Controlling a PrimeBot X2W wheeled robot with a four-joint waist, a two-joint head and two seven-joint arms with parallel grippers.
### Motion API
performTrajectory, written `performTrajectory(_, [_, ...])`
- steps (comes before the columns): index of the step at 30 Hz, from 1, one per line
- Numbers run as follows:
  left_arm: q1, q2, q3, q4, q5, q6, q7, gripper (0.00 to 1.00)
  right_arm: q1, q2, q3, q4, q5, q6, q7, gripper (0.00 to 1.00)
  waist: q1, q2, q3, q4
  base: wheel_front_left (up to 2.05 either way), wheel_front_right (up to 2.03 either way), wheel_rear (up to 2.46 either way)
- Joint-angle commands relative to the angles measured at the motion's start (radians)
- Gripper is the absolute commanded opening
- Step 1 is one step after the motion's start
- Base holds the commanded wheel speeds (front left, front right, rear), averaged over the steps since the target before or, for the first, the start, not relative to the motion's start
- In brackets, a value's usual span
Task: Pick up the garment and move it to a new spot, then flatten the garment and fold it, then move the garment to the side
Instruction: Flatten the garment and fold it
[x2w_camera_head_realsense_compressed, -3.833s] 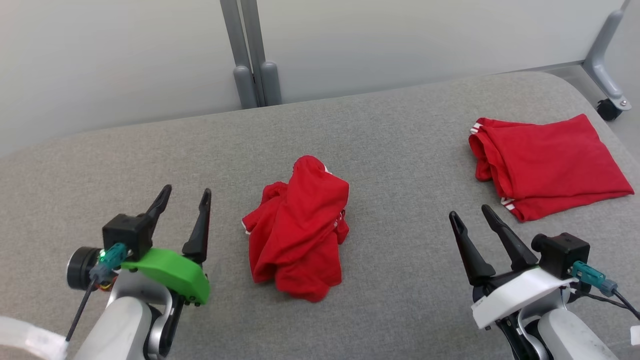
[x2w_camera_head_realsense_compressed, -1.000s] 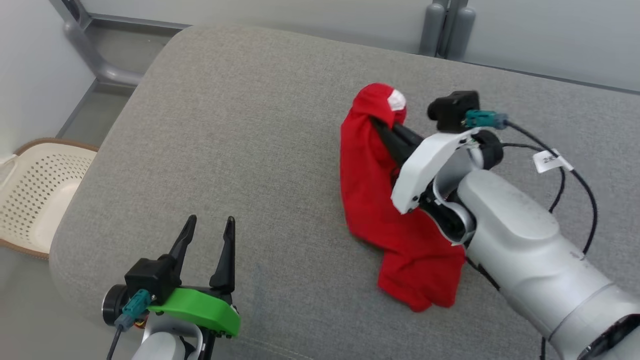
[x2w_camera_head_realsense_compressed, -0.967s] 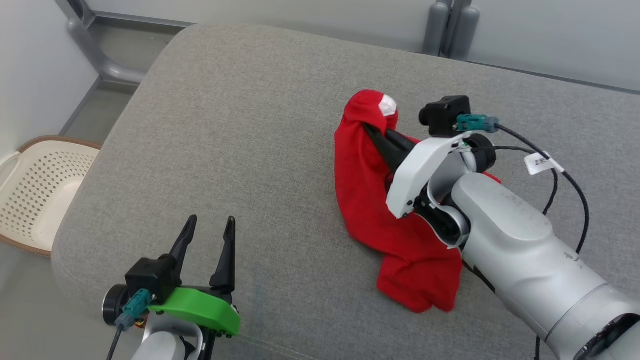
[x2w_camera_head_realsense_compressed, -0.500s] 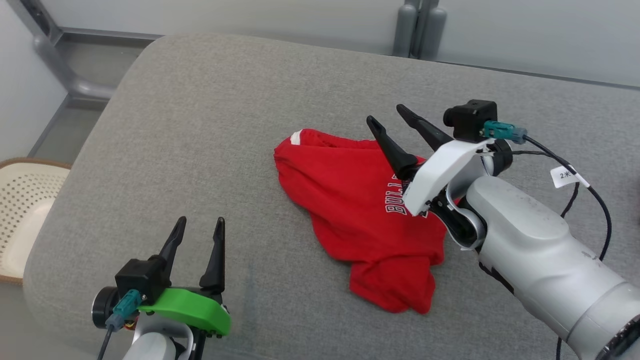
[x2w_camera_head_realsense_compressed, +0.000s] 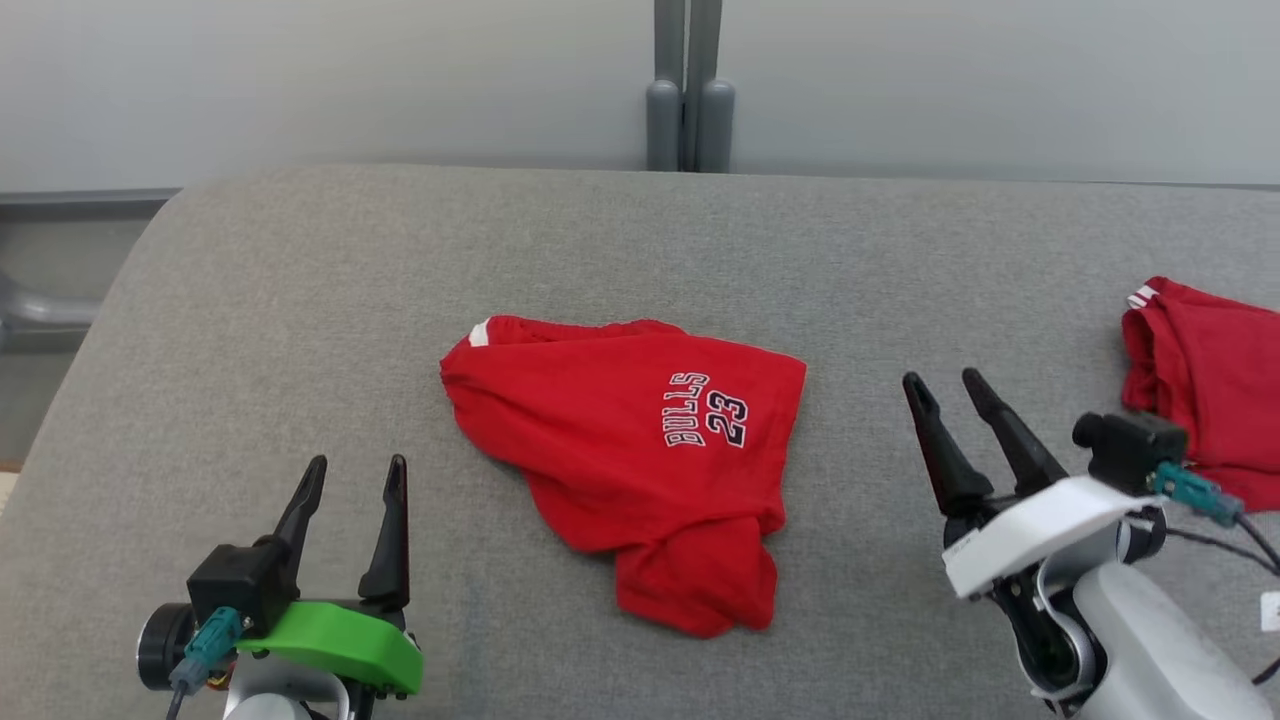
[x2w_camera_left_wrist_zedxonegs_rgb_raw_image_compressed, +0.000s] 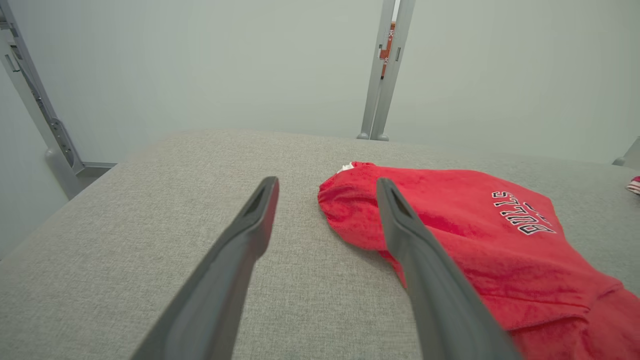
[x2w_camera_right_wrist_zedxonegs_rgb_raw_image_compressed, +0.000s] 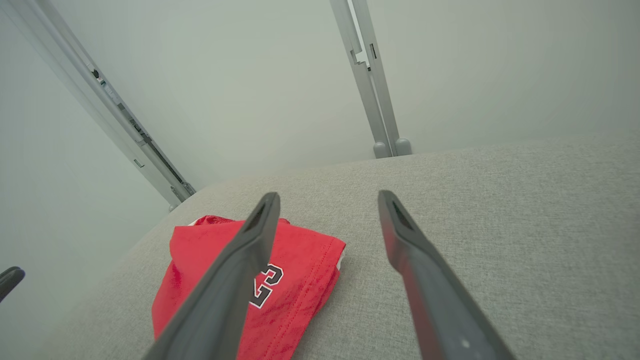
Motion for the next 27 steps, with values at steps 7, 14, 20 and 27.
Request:
performTrajectory(7, [0.027, 0.014, -0.005, -0.024, -0.005, 0.010, 0.016, 1.00, 0.064, 0.023, -0.021, -0.038, -0.043, 0.000, 0.025, 1.00, 0.0000, -0.0001, -0.022, -0.062, 0.00, 0.00, 0.00])
performTrajectory(14, [-0.018, 0.008, -0.023, -0.037, 0.001, 0.000, 0.028, 1.00, -0.089, 0.032, 0.029, 0.082, 0.004, 0.000, 0.120, 1.00, 0.0000, -0.0001, 0.042, 0.005, 0.00, 0.00, 0.00])
performTrajectory(20, [-0.056, -0.002, -0.029, -0.029, 0.002, -0.005, 0.024, 1.00, -0.239, 0.047, 0.084, 0.262, 0.131, 0.000, 0.233, 1.00, 0.0000, -0.0001, 0.113, 0.082, 0.00, 0.00, 0.00])
performTrajectory(27, [-0.083, -0.008, -0.030, -0.016, 0.004, -0.010, 0.015, 1.00, -0.342, 0.058, 0.157, 0.416, 0.245, 0.000, 0.336, 1.00, 0.0000, -0.0001, 0.161, 0.145, 0.00, 0.00, 0.00])
